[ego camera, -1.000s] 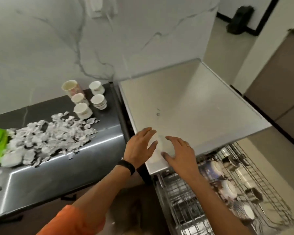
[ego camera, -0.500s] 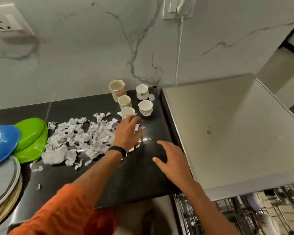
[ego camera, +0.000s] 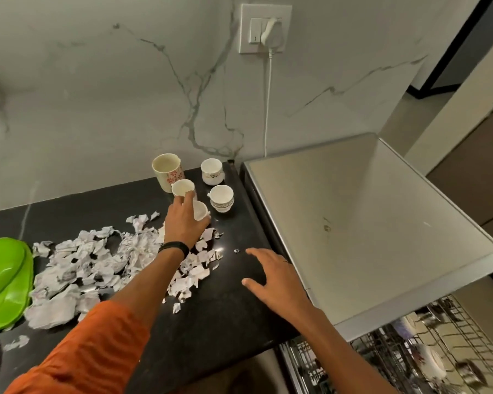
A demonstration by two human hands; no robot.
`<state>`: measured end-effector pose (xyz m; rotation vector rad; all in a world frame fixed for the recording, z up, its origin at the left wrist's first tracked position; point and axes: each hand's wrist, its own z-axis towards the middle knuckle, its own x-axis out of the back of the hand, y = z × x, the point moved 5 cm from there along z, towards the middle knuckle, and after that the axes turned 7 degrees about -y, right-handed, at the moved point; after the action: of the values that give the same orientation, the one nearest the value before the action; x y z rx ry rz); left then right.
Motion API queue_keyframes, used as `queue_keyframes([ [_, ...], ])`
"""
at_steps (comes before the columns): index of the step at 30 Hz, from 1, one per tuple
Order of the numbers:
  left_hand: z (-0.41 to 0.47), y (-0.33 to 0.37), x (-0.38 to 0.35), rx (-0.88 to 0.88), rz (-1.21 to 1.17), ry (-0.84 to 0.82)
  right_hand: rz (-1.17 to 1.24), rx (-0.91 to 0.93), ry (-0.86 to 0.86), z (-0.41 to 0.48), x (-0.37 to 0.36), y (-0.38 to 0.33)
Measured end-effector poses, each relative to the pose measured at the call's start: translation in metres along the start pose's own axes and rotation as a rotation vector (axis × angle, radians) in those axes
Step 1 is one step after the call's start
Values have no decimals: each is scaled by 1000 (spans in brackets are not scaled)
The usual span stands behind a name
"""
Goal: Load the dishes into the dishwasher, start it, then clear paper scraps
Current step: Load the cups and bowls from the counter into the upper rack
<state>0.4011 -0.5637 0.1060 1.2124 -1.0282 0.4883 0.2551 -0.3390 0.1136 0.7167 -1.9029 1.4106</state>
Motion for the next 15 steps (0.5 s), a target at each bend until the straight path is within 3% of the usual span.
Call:
queue_keyframes([
  [6,-31,59,0,-278,-20,28,127,-34,15,2,1,9],
  [15,-84,183,-62,-576,-75,-208,372,-229,269,-38,48,71],
])
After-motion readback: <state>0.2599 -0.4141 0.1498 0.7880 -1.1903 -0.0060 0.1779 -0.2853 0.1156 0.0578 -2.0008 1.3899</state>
